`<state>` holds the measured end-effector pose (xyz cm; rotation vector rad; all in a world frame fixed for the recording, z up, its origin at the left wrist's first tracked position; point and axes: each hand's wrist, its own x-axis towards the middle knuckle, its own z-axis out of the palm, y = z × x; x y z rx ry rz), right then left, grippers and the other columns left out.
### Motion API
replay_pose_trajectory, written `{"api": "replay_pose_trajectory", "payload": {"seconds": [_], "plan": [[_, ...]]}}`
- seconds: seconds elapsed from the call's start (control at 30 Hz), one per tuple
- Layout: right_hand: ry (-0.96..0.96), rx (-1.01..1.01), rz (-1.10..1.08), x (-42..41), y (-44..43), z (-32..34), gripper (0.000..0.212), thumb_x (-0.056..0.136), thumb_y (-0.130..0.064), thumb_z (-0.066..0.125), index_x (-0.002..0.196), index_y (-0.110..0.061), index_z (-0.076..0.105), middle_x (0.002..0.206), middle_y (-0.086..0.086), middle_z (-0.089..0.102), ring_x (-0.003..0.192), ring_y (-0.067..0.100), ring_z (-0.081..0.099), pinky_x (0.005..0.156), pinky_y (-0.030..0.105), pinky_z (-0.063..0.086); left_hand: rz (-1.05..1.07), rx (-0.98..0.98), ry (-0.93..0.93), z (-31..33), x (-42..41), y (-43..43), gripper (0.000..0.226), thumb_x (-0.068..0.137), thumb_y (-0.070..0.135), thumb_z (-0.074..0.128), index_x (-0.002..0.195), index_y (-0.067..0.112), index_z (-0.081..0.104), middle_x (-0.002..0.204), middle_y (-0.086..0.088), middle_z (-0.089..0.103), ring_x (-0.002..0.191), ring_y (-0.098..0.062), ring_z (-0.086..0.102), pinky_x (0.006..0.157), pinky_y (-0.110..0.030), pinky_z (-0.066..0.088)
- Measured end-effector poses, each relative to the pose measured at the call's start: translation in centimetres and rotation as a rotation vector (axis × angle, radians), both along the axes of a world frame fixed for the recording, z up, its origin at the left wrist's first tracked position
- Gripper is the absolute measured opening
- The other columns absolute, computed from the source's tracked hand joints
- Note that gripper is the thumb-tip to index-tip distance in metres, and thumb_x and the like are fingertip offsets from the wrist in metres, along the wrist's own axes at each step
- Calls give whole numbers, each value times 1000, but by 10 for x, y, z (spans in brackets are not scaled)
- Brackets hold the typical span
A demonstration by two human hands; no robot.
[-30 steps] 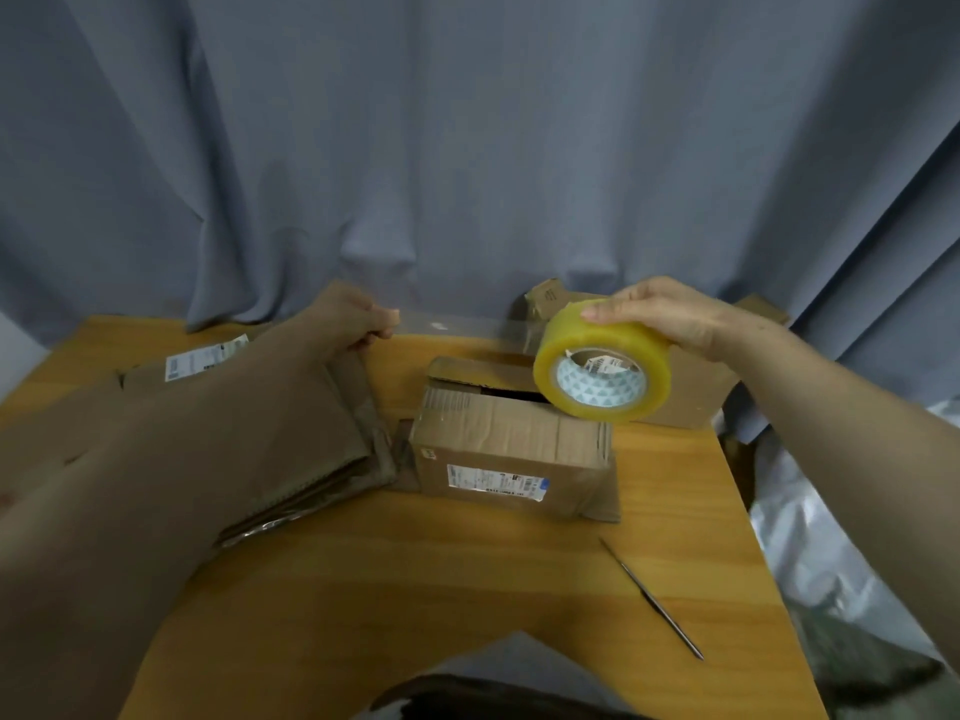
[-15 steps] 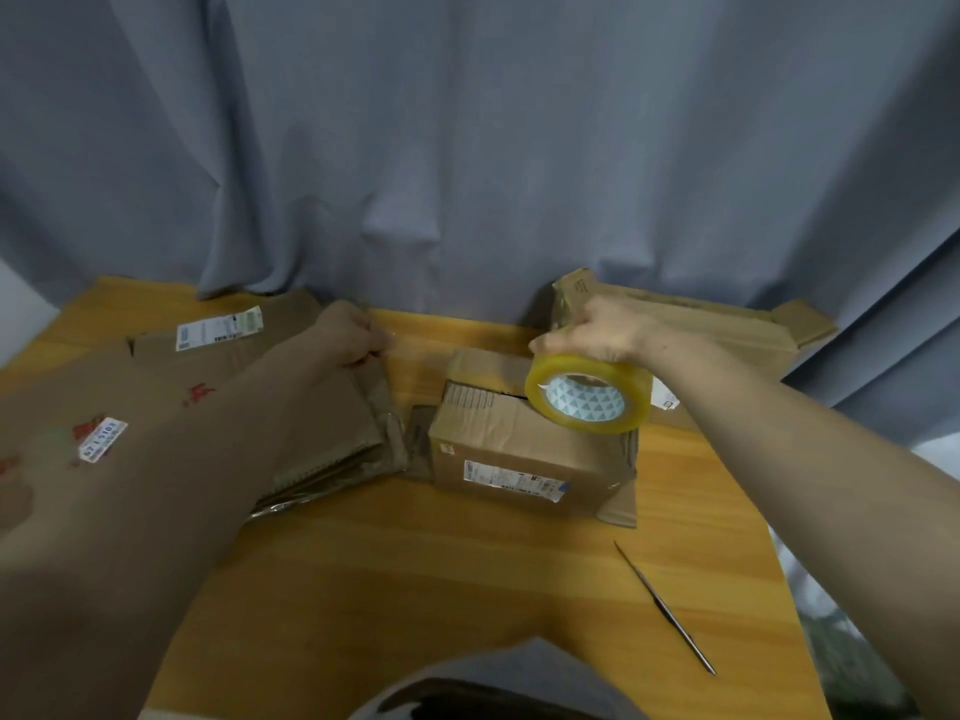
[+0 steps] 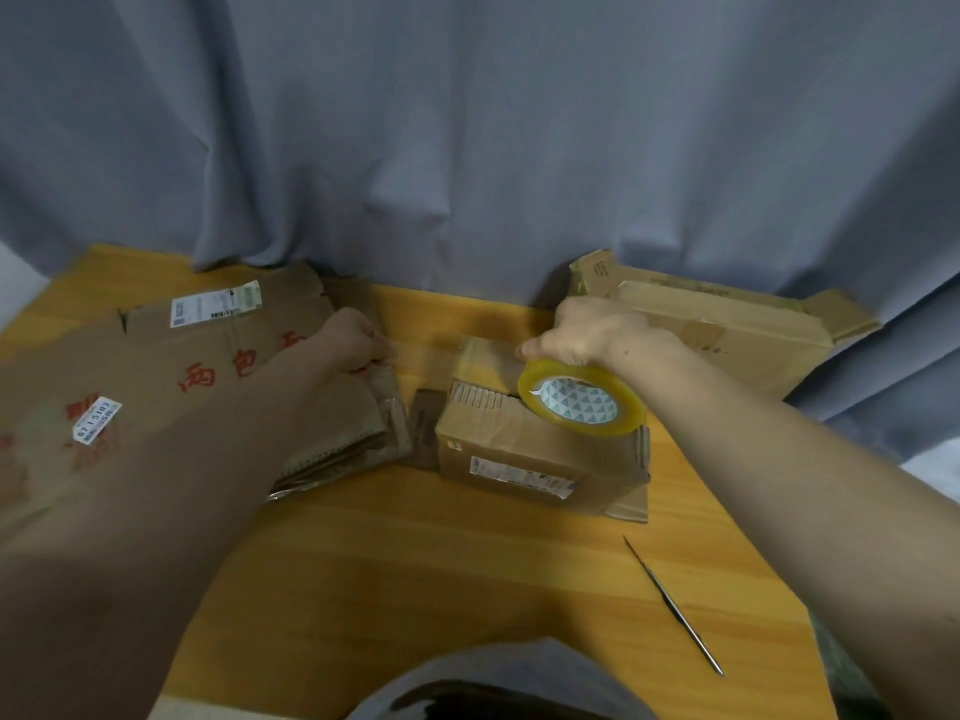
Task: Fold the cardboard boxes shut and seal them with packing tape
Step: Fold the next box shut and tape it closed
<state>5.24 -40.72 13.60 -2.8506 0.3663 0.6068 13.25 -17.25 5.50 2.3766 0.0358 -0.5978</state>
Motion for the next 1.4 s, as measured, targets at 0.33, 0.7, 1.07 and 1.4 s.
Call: {"api": "replay_pose_trajectory", "payload": {"seconds": [0.33,0.7,1.07,1.4], "plan": [[50,-112,71,11,20,-3,58,84,-61,54,118,-14,60,123,4,59,113,27,56,78,33,41,-27,68,62,-19,6,-2,31,91,9,62,60,7,57,61,-8,52,53,-16,47,52,-25,42],[38,-100,52,11,25,-12,45,87,-51,55,113,-15,62,120,4,61,109,27,58,73,31,40,-170,223,133,-53,-30,-63,25,100,13,39,98,-1,60,96,-12,47,87,-25,45,84,-35,42],[38,-99,35,10,27,-15,40,90,-45,53,114,-15,62,122,3,60,113,27,57,75,32,40,128,209,-46,-56,-34,-66,59,95,26,56,144,9,28,144,-23,28,130,-39,33,101,-43,36],[169,330,-17,9,-10,3,51,89,-50,49,93,-3,68,77,9,71,66,20,67,55,21,49,72,-110,95,-33,-58,-92,56,104,40,23,126,-2,53,129,-23,54,119,-34,50,96,-35,38]]}}
